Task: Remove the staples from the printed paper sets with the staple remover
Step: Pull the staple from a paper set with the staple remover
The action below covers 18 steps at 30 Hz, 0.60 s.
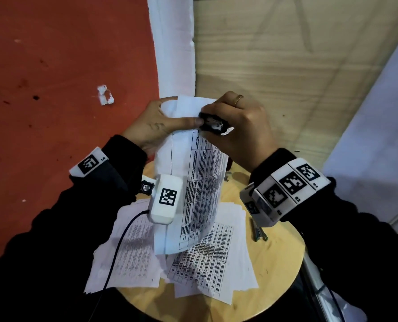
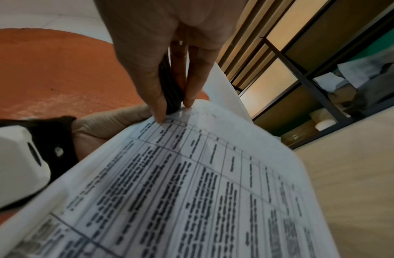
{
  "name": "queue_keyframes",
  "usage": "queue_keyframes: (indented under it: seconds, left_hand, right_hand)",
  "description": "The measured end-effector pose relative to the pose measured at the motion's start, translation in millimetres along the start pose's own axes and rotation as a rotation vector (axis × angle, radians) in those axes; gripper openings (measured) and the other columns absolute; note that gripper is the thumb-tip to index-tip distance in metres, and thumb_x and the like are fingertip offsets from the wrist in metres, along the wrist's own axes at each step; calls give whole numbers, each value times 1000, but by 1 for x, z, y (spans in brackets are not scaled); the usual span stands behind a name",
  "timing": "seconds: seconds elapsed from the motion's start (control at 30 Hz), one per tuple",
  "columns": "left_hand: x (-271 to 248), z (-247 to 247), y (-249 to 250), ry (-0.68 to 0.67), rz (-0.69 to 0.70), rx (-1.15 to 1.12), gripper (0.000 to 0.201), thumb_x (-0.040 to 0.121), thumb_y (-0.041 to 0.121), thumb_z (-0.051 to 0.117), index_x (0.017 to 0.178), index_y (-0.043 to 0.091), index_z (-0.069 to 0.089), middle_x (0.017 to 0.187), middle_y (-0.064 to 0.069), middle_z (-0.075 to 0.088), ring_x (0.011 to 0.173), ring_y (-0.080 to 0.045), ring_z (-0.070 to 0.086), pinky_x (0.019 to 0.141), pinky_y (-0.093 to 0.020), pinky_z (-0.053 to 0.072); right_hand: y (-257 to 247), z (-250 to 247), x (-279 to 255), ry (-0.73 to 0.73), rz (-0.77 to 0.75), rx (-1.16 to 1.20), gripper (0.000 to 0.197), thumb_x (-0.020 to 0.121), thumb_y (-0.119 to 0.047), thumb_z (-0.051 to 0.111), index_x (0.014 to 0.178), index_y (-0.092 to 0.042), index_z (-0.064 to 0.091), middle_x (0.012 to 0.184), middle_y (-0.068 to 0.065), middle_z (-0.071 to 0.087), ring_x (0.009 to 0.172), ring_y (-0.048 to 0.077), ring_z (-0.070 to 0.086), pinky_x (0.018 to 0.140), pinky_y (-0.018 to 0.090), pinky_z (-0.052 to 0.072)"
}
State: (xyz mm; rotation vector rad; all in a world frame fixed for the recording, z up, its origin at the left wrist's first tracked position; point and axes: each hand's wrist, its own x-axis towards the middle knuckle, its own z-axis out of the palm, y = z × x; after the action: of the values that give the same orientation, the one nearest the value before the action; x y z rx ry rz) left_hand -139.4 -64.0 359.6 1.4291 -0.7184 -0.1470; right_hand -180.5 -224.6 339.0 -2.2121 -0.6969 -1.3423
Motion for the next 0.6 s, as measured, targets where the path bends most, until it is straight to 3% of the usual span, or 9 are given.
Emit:
queue_keyframes:
  seconds: [0.2,0.4,0.53,0.6]
  left_hand:
    - [2,-3,-1,18,-43,-41,34,69,-2,71,102,1,63,89,-3,74,83,-17,70,71,-27,55]
    - [3,-2,-3,55,-54,-85,75,57,10,83,121,-14,52,108,-20,68,95,-28,67,78,-34,54]
    - [5,1,-3,169,-50,-48,101,47,24,91,129,-10,43,117,-27,61,107,-35,61,97,-47,48]
    - [4,5,-1,199,-25,1,85,55,13,86,125,-12,45,102,-20,65,89,-23,67,89,-37,53]
  right_hand:
    - [-4,-8,2,35,171,175,29,65,-15,80,93,-10,73,85,3,68,76,19,65,63,42,54]
    - [-3,-10,3,44,226,254,34,63,-13,84,95,-8,72,87,6,70,81,20,67,71,41,55]
    - [-4,-11,1,41,219,243,34,64,-13,83,95,-7,72,87,6,70,81,19,68,69,38,56]
    - [-4,-11,0,36,206,212,33,64,-12,82,95,-6,72,87,5,69,80,18,66,69,34,56]
